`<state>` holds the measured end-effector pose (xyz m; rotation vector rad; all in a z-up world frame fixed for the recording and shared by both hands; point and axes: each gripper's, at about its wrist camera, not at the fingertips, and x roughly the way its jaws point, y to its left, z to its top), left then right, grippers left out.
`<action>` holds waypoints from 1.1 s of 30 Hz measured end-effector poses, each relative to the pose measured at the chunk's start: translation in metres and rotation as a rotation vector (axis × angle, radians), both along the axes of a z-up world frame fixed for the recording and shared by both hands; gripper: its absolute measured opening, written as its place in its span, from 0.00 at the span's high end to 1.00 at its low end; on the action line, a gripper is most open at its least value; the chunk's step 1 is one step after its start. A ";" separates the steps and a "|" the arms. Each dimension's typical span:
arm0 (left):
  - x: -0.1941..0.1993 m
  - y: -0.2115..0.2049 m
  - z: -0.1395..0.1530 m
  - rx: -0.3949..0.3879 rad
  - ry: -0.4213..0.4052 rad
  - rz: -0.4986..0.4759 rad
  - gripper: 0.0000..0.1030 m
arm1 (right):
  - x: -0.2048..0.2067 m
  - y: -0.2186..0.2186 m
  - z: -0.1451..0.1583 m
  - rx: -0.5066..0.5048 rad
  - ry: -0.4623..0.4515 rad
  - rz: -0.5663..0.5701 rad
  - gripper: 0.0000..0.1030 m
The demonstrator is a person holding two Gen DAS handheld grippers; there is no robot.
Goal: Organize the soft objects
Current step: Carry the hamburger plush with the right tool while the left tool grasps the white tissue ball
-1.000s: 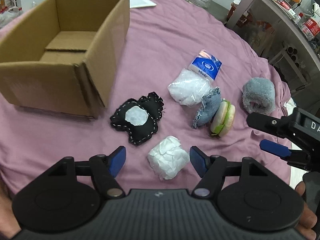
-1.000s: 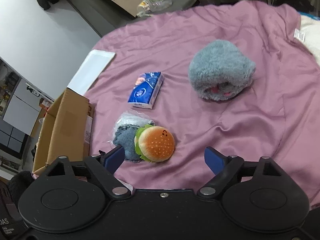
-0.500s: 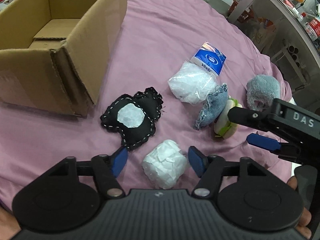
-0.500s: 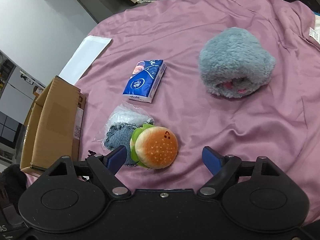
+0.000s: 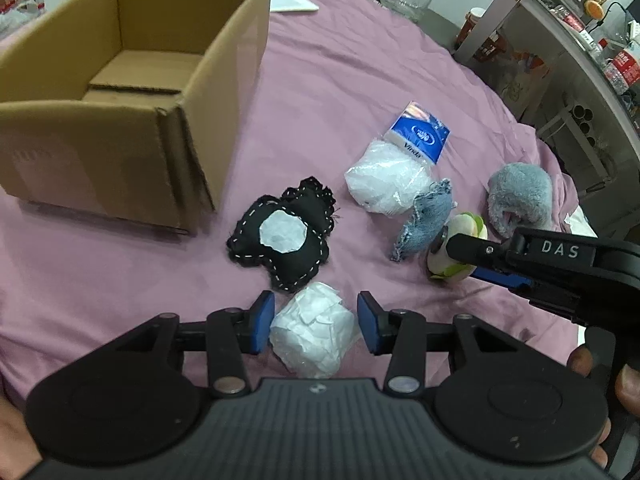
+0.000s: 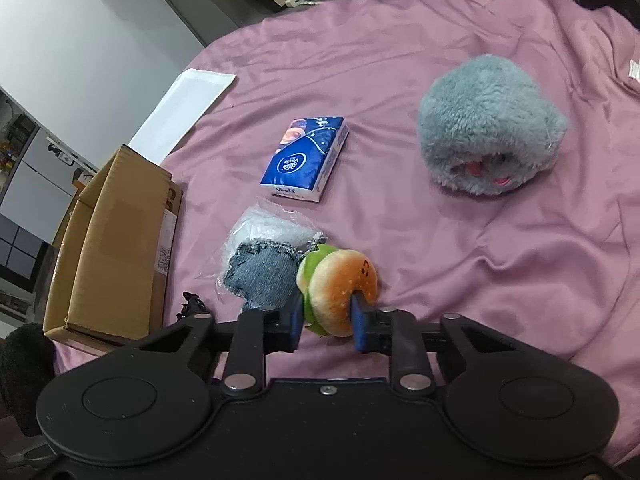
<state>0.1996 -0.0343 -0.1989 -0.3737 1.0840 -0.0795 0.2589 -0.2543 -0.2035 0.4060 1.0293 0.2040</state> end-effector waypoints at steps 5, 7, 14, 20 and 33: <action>-0.010 0.002 0.014 0.008 -0.038 -0.006 0.57 | -0.008 -0.001 0.009 -0.003 -0.036 -0.011 0.83; -0.012 0.004 0.020 0.008 -0.050 -0.004 0.57 | -0.014 -0.003 0.014 0.003 -0.052 -0.020 0.85; -0.019 0.012 0.056 0.027 -0.132 -0.009 0.57 | -0.032 0.000 0.032 -0.006 -0.078 -0.048 0.85; -0.020 0.020 0.082 0.059 -0.182 -0.030 0.57 | -0.046 0.011 0.053 -0.011 -0.122 -0.056 0.85; -0.010 0.051 0.122 0.138 -0.284 -0.052 0.57 | -0.060 0.032 0.102 -0.023 -0.232 -0.062 0.85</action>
